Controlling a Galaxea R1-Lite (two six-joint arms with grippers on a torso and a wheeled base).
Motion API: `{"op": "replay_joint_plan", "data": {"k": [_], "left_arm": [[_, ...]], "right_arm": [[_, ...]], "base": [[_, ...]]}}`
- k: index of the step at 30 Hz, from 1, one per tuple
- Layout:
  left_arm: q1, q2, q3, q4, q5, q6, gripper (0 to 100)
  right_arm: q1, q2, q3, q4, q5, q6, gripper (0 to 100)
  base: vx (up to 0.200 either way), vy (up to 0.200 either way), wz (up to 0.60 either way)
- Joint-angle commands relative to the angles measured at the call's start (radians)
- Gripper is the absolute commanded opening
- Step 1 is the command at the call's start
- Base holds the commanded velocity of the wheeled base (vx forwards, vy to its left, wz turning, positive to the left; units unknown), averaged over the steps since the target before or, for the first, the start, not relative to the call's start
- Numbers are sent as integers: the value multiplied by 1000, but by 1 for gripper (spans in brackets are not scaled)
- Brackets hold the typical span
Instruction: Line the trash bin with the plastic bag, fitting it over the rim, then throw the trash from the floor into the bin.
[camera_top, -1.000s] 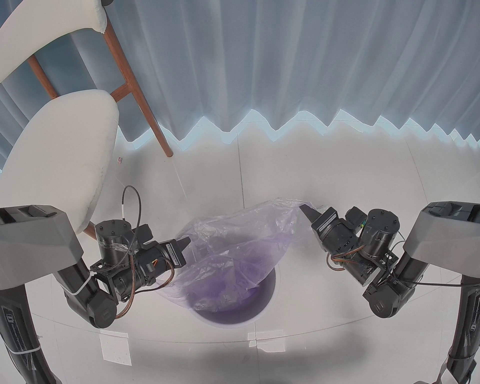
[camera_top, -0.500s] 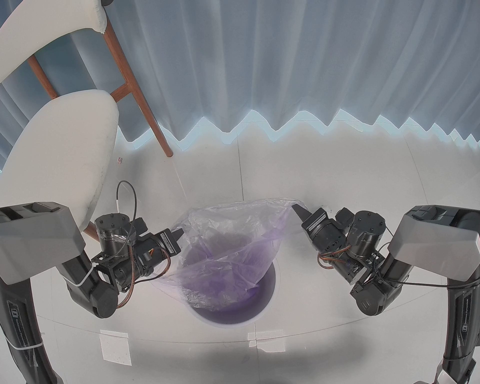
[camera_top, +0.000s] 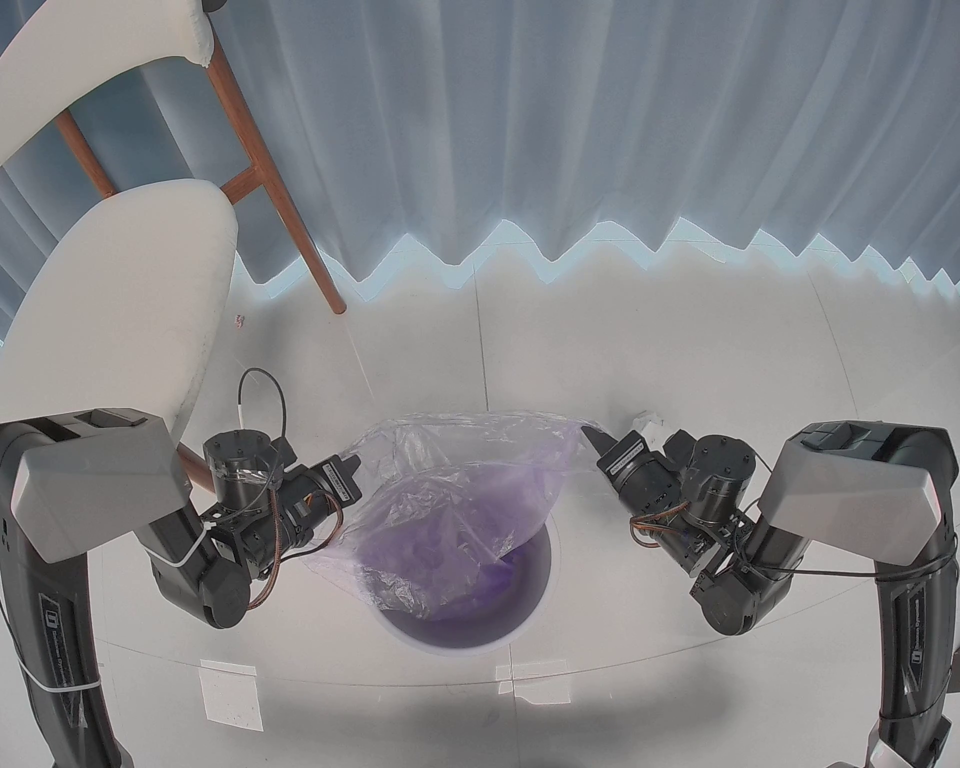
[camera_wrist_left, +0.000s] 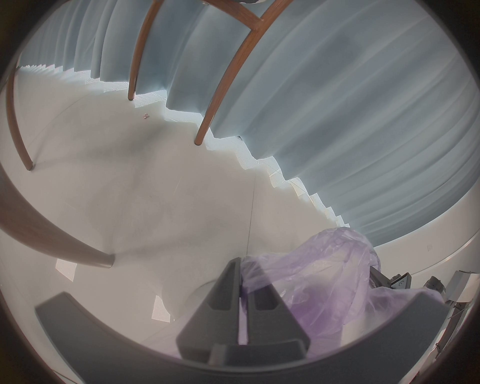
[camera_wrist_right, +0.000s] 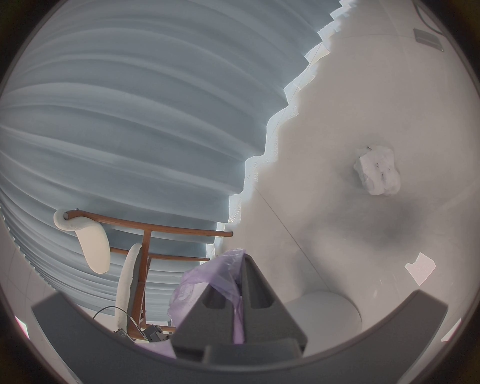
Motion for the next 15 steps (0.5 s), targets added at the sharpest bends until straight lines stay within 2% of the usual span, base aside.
{"op": "replay_joint_plan", "data": {"k": [1, 15], "left_arm": [[-2, 24, -3, 5, 2, 0, 0], [1, 71, -3, 0, 4, 6, 0]], "right_arm": [[0, 43, -18, -18, -10, -1, 0], [-8, 141, -75, -18, -57, -2, 0]], "base": [[0, 0, 0], [0, 0, 0]]}}
